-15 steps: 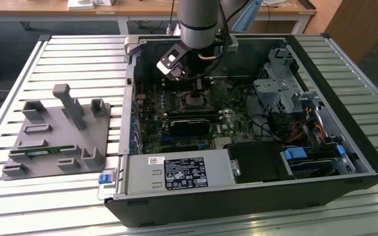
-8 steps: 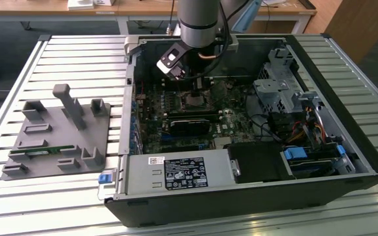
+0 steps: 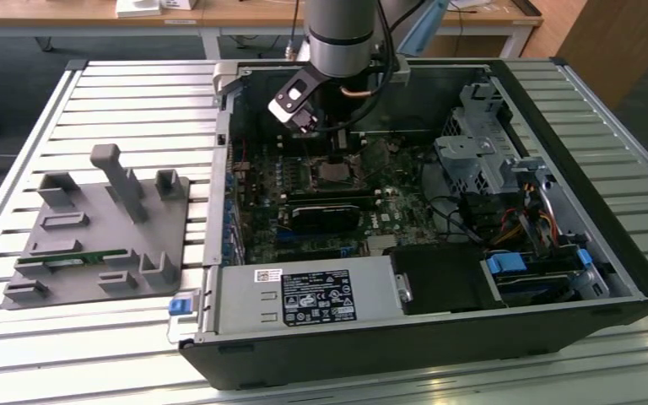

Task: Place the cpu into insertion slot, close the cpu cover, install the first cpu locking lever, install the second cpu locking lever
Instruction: 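Close the cpu cover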

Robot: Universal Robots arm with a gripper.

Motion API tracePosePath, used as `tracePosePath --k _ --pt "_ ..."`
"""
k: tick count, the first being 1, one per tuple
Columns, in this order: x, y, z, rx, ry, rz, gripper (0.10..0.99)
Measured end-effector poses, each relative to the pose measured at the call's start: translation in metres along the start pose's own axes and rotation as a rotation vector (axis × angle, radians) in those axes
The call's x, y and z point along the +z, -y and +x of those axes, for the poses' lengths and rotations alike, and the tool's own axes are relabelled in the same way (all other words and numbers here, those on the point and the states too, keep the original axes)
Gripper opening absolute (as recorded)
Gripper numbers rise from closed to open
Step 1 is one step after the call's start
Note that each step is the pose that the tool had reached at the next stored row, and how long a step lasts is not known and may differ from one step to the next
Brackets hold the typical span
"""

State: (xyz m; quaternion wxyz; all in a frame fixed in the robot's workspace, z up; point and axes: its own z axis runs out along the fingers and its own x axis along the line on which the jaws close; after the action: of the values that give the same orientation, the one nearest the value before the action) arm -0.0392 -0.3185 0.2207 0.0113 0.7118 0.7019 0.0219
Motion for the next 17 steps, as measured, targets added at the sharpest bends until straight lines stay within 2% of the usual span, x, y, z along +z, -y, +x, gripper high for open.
tracePosePath --k 4,5,6,7,13,17 --pt "-0.0025 -0.0002 0.0000 0.000 0.0000 0.000 0.106" --pt "-0.0026 -0.0003 0.0000 0.000 -0.0073 0.001 0.106" --pt "-0.0026 -0.0004 -0.0001 0.001 -0.0258 0.001 0.106" --pt "-0.0026 -0.0003 -0.0002 0.002 -0.0323 0.001 0.106" --pt "-0.0054 -0.0005 -0.0001 0.002 -0.0329 0.001 0.106" --pt "-0.0189 -0.0011 0.0001 0.002 -0.0331 0.002 0.106"
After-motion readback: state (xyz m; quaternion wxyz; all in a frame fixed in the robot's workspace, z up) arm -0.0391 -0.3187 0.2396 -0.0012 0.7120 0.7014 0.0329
